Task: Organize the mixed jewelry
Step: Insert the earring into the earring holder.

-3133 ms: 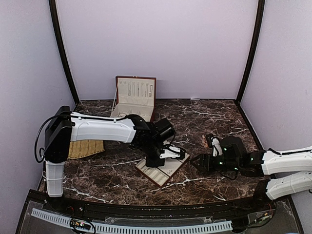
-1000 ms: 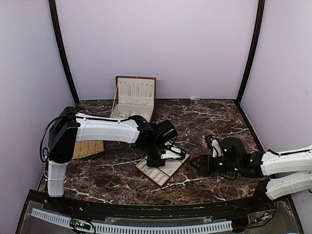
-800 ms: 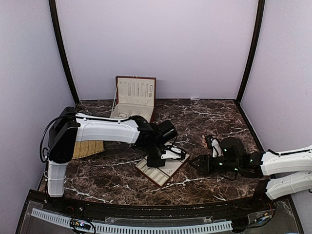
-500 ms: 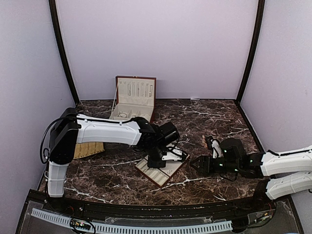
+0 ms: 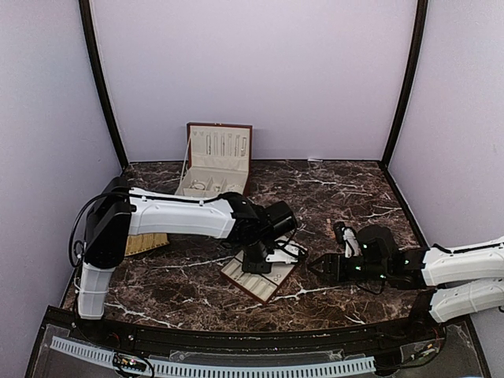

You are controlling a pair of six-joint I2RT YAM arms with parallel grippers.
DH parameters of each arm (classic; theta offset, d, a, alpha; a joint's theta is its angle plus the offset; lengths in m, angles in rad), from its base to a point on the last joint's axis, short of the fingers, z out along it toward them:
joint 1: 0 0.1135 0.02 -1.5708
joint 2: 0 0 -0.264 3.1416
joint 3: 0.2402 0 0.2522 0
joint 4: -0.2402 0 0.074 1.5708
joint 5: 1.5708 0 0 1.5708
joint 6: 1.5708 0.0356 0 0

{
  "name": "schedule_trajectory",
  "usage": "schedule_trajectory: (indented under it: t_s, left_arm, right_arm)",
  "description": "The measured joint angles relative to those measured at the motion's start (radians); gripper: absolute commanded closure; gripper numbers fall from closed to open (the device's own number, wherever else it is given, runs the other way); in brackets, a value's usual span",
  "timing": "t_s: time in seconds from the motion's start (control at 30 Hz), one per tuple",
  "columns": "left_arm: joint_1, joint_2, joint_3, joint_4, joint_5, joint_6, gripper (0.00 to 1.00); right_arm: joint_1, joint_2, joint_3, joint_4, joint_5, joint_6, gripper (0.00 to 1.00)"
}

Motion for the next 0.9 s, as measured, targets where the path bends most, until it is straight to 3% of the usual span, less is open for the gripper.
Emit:
schedule_trajectory:
  t_s: [0.9]
  left_arm:
    - [-0.071,0.045,0.043,-0.029,-0.126,0.036,0.98]
  right_arm:
    - [0.0,-0.003,-0.003,0.001,0.0,0.01,0.24]
